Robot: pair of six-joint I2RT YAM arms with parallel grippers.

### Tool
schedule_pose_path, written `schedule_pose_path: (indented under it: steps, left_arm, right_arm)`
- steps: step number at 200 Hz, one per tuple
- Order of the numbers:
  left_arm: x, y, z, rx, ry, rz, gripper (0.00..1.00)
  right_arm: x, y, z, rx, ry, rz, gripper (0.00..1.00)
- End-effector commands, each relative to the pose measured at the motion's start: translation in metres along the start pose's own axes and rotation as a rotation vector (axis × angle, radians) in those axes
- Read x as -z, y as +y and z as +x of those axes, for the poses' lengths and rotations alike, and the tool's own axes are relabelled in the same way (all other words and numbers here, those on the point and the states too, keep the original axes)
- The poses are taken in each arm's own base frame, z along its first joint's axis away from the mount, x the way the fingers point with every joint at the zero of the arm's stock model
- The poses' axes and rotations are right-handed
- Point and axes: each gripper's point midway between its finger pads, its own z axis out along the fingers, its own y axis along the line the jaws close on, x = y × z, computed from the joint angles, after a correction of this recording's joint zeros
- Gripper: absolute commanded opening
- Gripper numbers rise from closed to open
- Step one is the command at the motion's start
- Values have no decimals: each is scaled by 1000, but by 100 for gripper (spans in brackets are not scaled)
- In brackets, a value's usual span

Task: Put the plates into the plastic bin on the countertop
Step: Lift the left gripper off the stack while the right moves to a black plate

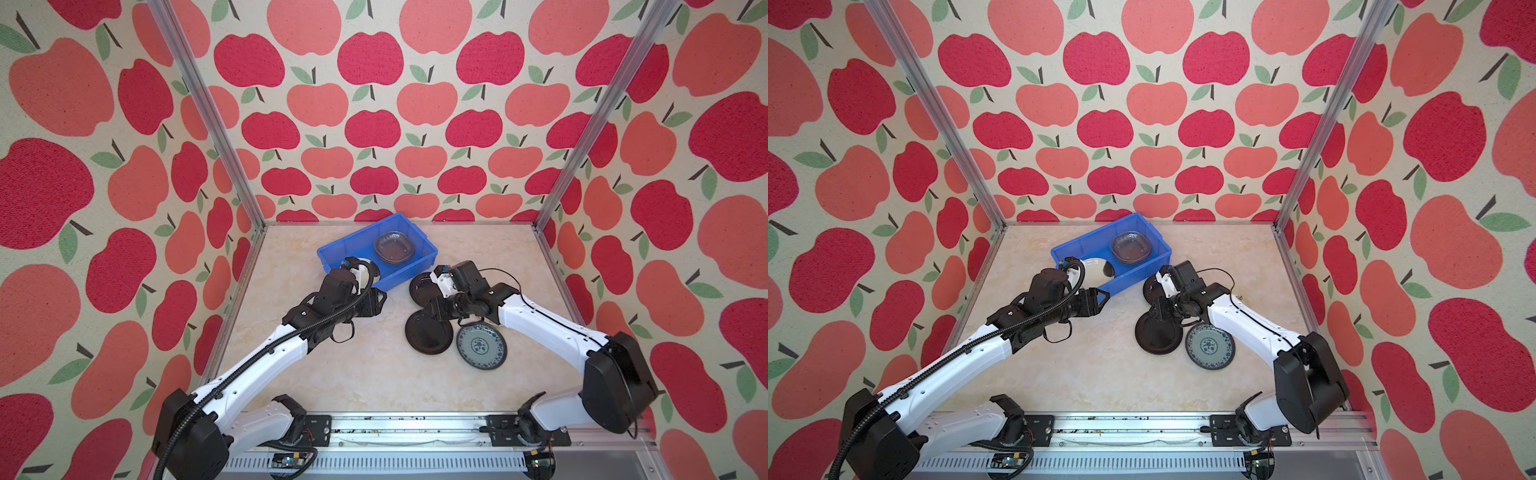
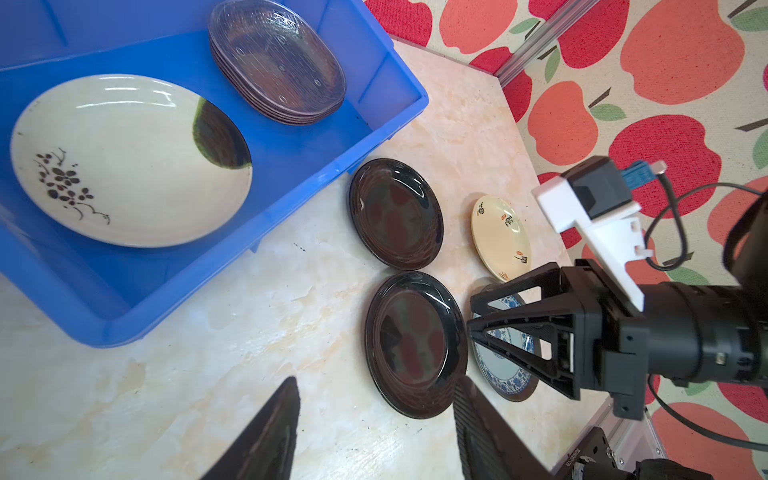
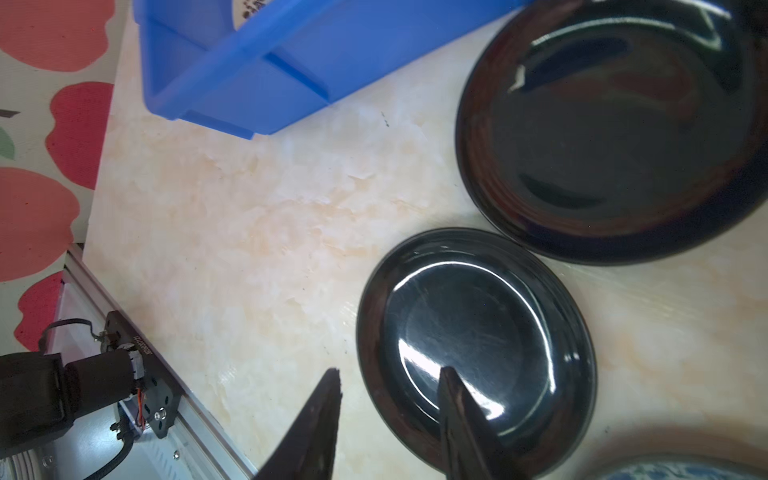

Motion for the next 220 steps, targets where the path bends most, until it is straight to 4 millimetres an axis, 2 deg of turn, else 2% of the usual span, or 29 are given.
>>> schedule_pose_path:
  steps: [1, 24, 41, 66, 105, 160, 220]
  left_arm:
    - [-1, -6, -7, -13, -45, 36, 62]
    - [-8, -4, -12, -18, -29, 32, 62]
    - [-12, -4, -16, -24, -32, 41, 62]
    - [-18, -2, -23, -3, -31, 73, 62]
    - [-28, 6, -27, 24, -21, 78, 61]
    - [-37, 16, -31, 56, -24, 82, 61]
    - [-44, 29, -33, 112, -20, 93, 60]
  right_arm:
    - [4, -25, 13, -75, 20, 40, 42]
    - [2, -48, 13, -113, 9, 66, 44]
    - [-2, -53, 7, -116, -13, 37, 50]
    - [-9, -63, 1, -119, -4, 39, 50]
    - [-23, -76, 5, -139, 27, 47, 45]
    - [-39, -74, 15, -157, 86, -13, 44]
    - [-53, -56, 21, -196, 107, -169, 39]
